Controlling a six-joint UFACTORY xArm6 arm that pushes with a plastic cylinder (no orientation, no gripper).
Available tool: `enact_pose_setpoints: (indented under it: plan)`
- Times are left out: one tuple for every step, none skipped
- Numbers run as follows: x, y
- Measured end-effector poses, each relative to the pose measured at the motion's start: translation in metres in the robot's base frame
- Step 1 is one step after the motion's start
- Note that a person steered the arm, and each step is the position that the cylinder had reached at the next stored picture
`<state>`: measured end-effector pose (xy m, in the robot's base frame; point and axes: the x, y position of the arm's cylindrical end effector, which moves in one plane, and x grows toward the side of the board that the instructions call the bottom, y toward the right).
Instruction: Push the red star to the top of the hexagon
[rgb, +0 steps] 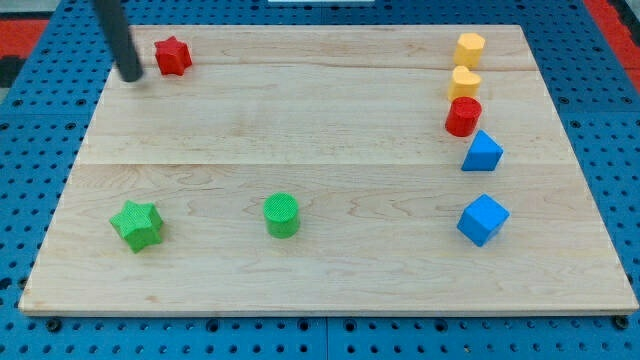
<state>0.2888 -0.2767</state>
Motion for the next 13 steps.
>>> enact_pose_setpoints:
  plan:
    - [-0.024, 0.048]
    - [-0.055, 0.097]
    - [-0.06, 0.154]
    - [-0.06, 0.225]
    - [-0.06, 0.29]
    - [-0.06, 0.339]
    - [-0.065, 0.374]
    - [-0.07, 0.399]
    - [-0.075, 0.393]
    - [-0.08, 0.36]
    - [-0.085, 0.38]
    - [-0.085, 0.42]
    - [-0.085, 0.44]
